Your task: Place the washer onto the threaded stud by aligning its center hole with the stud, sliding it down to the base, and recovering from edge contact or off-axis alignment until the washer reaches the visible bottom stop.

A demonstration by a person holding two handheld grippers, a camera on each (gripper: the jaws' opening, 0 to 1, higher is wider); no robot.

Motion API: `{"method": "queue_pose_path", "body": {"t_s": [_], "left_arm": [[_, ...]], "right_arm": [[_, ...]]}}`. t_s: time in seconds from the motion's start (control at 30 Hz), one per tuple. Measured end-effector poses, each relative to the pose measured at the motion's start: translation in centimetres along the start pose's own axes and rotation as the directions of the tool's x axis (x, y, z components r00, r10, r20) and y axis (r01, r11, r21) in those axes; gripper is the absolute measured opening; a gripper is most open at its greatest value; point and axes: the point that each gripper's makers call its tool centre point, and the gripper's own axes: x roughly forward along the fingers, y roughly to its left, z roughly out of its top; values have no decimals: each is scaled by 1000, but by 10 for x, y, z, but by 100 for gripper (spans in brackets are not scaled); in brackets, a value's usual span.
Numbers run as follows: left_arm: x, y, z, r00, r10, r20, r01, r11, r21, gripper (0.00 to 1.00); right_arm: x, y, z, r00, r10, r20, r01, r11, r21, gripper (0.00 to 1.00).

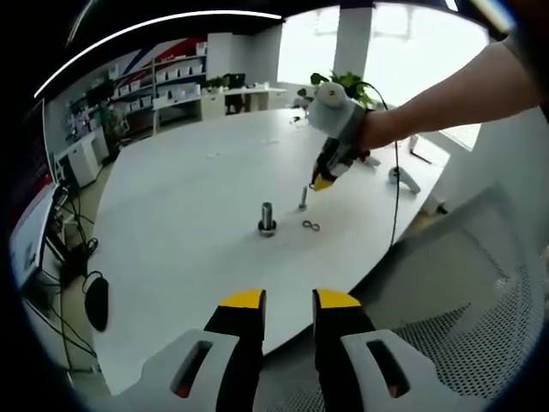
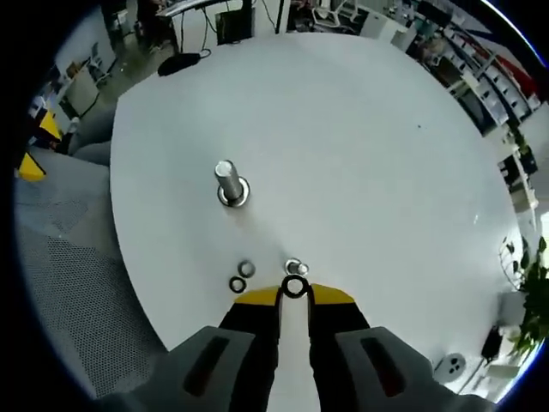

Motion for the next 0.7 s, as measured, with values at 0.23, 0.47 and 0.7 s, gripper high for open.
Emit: {"method": "queue_pose_path", "body": {"t_s": [0.23, 0.47, 0.7], "left_arm": [[0, 1, -2, 1000, 4, -11, -4, 1000, 0, 20], [2, -1, -5, 1000, -2, -31, 2, 1000, 3, 20], [2, 0, -6, 999, 1, -40, -1, 1000, 1, 21]], "right_arm": [[5, 0, 5, 1000, 9, -7, -9, 1000, -8, 13], [9, -5, 3, 1000, 8, -16, -8, 1000, -17, 13], [11, -5, 4, 1000, 17, -13, -17, 1000, -16, 13]]}}
